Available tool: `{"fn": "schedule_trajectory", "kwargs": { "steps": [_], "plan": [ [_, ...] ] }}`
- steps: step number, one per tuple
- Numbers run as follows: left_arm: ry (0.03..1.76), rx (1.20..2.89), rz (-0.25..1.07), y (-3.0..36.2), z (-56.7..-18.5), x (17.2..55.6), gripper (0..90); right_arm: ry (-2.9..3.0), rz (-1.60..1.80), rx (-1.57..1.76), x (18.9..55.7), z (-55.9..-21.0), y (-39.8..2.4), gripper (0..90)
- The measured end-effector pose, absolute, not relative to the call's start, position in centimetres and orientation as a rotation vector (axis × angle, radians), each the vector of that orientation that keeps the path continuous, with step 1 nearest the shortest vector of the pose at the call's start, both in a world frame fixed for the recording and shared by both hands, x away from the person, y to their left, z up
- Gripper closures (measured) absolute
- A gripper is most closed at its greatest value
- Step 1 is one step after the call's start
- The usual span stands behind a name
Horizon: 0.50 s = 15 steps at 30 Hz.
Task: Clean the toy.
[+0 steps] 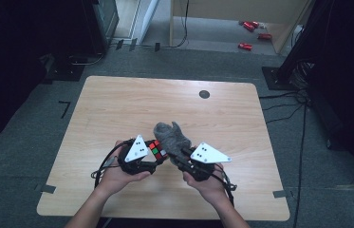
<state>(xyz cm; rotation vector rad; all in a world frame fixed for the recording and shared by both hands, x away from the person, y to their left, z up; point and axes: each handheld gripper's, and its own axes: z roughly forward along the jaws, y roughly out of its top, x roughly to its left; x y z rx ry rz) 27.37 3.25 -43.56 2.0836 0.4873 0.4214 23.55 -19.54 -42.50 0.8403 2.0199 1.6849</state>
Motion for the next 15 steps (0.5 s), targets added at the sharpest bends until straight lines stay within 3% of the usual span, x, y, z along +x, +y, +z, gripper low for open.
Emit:
{"fn": "schedule_trajectory", "kwargs": {
  "steps": [5, 11, 15],
  "plan": [
    [0.397, 2.102, 0.394, 1.7, -43.8, 26.3, 35.6, 2.117, 1.674, 0.734, 22.8, -42.8, -17.3, 78.5],
    [0.427, 2.099, 0.396, 2.5, -43.8, 26.8, 35.6, 2.008, 1.744, 0.879, 24.2, -42.6, -19.8, 78.7],
    [0.462, 2.082, 0.397, 3.0, -43.7, 27.2, 35.6, 2.064, 1.721, 0.819, 23.7, -42.7, -19.1, 79.0]
  ]
}}
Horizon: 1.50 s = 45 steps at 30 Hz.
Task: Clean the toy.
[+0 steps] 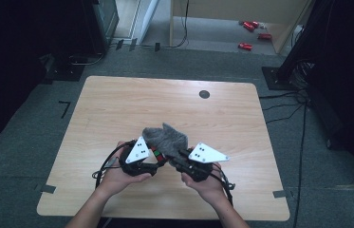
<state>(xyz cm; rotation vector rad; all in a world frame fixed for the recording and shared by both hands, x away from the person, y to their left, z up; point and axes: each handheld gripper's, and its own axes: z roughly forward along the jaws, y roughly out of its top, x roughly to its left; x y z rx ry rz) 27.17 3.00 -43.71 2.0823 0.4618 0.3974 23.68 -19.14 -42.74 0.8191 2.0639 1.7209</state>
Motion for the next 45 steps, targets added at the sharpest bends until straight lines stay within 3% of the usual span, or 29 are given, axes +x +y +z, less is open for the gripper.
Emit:
{"fn": "schedule_trajectory", "kwargs": {
  "steps": [5, 12, 18, 31, 37, 45],
  "plan": [
    [0.402, 2.089, 0.374, 1.7, -43.9, 26.3, 35.6, 2.115, 1.701, 0.755, 23.1, -42.9, -17.5, 78.6],
    [0.444, 2.084, 0.386, 3.0, -43.7, 27.1, 35.6, 2.031, 1.706, 0.855, 24.0, -42.5, -20.0, 79.6],
    [0.401, 2.075, 0.374, 2.5, -43.7, 26.6, 35.6, 2.131, 1.694, 0.742, 22.9, -42.9, -17.4, 79.7],
    [0.463, 2.051, 0.389, 4.4, -43.8, 27.8, 35.6, 1.836, 1.645, 0.971, 25.2, -41.3, -24.1, 79.6],
    [0.494, 2.013, 0.373, 5.5, -43.7, 28.3, 35.6, 1.814, 1.554, 1.094, 26.7, -43.4, -26.3, 79.6],
    [0.526, 1.972, 0.337, 6.2, -43.6, 28.6, 35.6, 1.924, 1.445, 1.188, 28.2, -46.8, -26.0, 79.1]
  ]
}}
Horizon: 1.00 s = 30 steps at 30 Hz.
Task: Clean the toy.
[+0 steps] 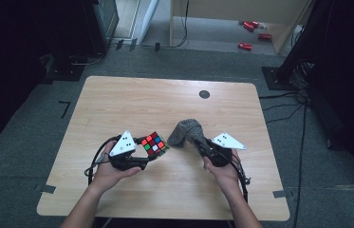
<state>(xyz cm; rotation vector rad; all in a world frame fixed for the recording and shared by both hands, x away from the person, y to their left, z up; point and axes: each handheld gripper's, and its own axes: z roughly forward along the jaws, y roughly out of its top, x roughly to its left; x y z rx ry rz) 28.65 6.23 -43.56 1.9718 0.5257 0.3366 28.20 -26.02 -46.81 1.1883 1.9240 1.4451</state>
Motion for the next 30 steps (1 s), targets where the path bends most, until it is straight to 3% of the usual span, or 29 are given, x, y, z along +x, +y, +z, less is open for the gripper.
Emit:
{"fn": "schedule_trajectory", "kwargs": {
  "steps": [9, 15, 19, 30],
  "plan": [
    [0.575, 1.926, 0.292, 6.9, -43.5, 29.1, 35.6, 2.051, 1.312, 1.290, 29.1, -49.6, -25.4, 73.0],
    [0.603, 1.911, 0.276, 7.1, -43.5, 29.4, 35.6, 2.015, 1.334, 1.198, 28.5, -48.7, -25.3, 40.3],
    [0.618, 1.898, 0.270, 7.2, -43.4, 29.5, 35.6, 1.977, 1.361, 1.119, 27.7, -47.6, -25.1, 28.0],
    [0.653, 1.874, 0.221, 6.5, -42.9, 29.3, 35.5, 2.018, 1.496, 0.809, 25.3, -46.1, -21.2, 20.7]
  ]
}}
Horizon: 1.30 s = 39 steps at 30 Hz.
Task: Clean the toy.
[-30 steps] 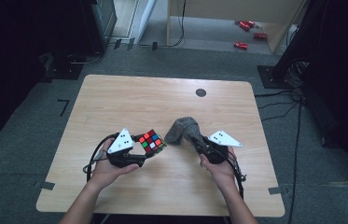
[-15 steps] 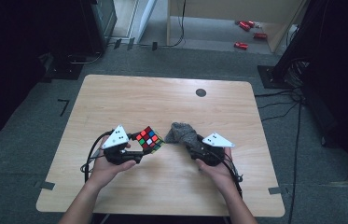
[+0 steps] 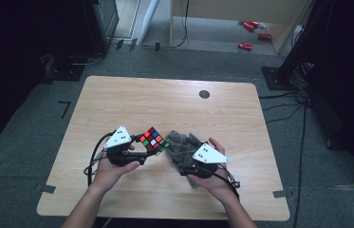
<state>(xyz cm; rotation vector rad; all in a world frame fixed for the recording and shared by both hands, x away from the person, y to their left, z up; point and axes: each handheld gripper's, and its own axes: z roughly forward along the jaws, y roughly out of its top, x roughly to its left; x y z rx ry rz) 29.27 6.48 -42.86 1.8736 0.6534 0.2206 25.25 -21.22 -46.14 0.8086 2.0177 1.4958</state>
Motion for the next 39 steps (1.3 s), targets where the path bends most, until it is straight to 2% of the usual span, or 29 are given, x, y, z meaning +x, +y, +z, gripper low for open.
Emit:
{"fn": "schedule_trajectory", "kwargs": {
  "steps": [8, 31, 39],
  "plan": [
    [0.687, 1.868, 0.165, 5.3, -42.6, 28.9, 35.6, 1.997, 1.525, 0.664, 24.5, -46.6, -18.8, 22.6],
    [0.755, 1.808, -0.022, 4.4, -43.0, 29.1, 34.4, 1.928, 1.422, 0.601, 24.0, -46.9, -18.1, 34.0],
    [0.705, 1.777, -0.009, 5.2, -42.7, 29.3, 24.7, 1.942, 1.456, 0.665, 24.4, -46.7, -19.0, 34.4]
  ]
}}
